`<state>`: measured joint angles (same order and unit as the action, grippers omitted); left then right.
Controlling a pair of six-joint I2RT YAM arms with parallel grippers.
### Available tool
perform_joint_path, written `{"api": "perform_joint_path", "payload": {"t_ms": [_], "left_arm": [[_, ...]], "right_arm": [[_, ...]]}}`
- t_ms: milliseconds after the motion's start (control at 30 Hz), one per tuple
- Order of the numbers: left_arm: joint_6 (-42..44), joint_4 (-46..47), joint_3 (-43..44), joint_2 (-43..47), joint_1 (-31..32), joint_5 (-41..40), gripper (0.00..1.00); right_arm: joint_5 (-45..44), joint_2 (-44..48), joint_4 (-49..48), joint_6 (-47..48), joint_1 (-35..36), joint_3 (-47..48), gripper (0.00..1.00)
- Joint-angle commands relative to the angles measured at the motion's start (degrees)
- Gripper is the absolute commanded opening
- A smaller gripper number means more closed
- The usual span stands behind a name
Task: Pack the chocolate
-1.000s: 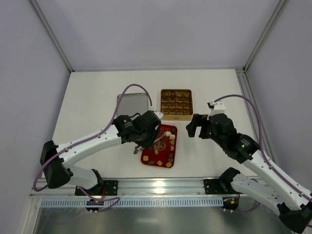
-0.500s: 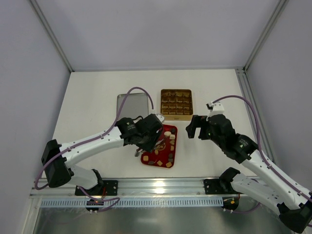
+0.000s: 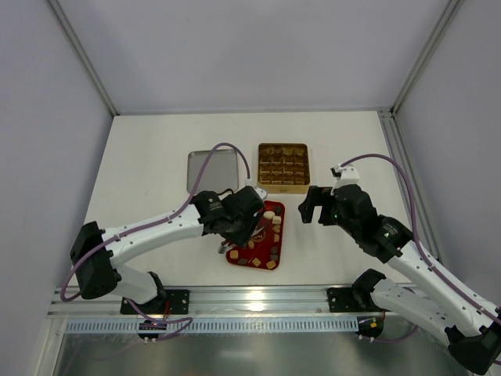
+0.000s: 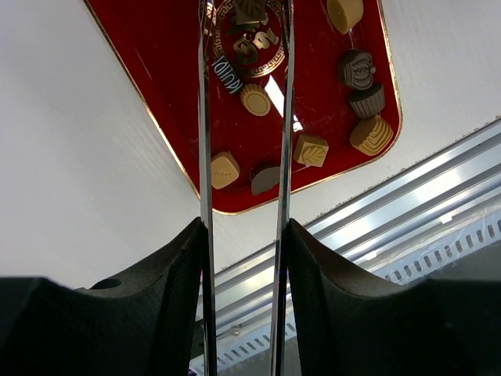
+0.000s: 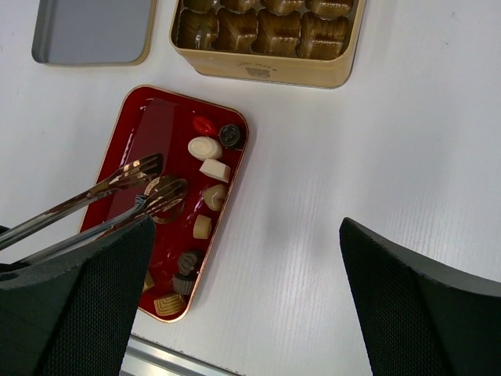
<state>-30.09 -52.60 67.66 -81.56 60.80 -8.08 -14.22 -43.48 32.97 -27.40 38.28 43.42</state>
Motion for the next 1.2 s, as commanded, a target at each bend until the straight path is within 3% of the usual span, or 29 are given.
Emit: {"api": "perform_joint_path", "payload": {"t_ms": [0, 233, 600, 1167], "left_arm": [[-1.03, 1.62, -0.07, 0.08, 0.46, 0.08, 0.44], [-0.94, 1.62, -0.42, -0.18, 0.55, -0.36, 0.43], [-0.41, 0.31, 0.54, 0.0, 0.55, -1.06, 0.28], [2.75, -3.04, 13.54, 0.18, -0.24, -5.37, 0.25]], "right_arm": [[0.07, 0.68, -1.95, -0.82, -0.05, 0.0, 1.0], [0.07, 0.77, -2.12, -0.81, -0.05, 0.0, 1.0], [-0.19, 1.21, -2.12, -0.9, 0.04, -0.18, 1.0], [-0.72, 1.03, -1.51, -0.11, -0.05, 0.87, 1.0]]}}
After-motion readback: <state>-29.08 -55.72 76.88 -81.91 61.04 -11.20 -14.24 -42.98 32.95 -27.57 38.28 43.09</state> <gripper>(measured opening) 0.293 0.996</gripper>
